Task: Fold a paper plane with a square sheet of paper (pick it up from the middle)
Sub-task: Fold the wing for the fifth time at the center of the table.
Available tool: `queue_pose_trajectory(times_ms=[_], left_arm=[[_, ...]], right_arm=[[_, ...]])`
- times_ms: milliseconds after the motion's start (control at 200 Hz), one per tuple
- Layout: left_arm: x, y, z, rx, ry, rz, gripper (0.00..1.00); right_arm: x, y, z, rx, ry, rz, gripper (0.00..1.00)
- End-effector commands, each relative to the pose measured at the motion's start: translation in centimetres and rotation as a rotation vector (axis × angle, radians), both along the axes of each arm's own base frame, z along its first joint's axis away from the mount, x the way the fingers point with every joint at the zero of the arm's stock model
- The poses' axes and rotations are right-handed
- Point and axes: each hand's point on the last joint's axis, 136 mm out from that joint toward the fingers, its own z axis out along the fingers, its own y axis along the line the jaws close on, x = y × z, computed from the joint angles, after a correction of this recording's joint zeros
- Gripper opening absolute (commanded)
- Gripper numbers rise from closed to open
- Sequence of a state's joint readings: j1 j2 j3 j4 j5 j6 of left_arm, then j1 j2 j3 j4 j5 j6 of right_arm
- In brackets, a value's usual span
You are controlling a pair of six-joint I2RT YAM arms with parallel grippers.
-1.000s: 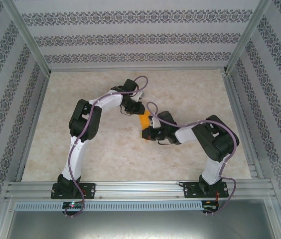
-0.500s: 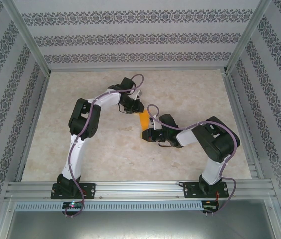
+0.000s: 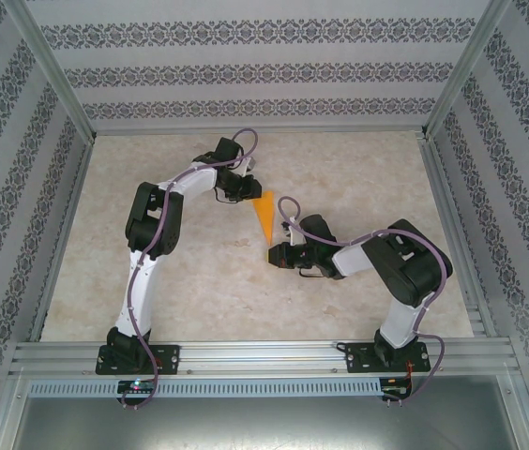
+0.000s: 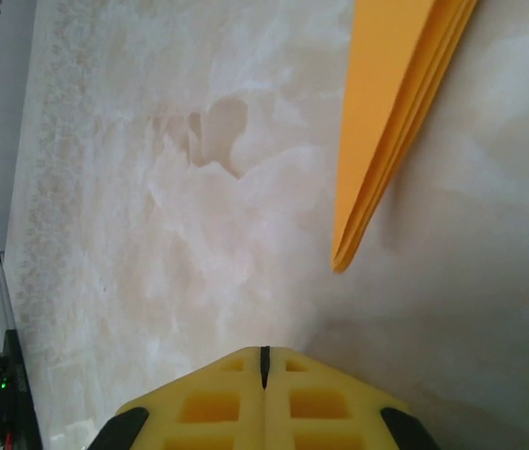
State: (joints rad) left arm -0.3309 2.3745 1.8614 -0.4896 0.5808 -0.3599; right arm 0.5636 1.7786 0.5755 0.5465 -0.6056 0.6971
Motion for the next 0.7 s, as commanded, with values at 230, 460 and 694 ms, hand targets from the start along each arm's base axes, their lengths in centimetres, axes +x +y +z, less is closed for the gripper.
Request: queue_pose_trajectory(times_ms=[230,460,694], left_arm=[[-3.1,-1.1,-1.3,-0.081,0.106,-0.062,0.26],[-4.1,-1.5,-0.5,-0.113,0.122,-0.089,0.26],[-4.2,-1.8,0.0,-0.133,0.120,-0.096,0.26]], right_arm=[[-0.6,-0.2,4.0,-0.006,0.147,0.031,0.00],[4.8,0.9,4.6,0.012,0.110,0.008,0.00],[7.0,0.9,1.1,-0.069,0.152,0.018,0.00]])
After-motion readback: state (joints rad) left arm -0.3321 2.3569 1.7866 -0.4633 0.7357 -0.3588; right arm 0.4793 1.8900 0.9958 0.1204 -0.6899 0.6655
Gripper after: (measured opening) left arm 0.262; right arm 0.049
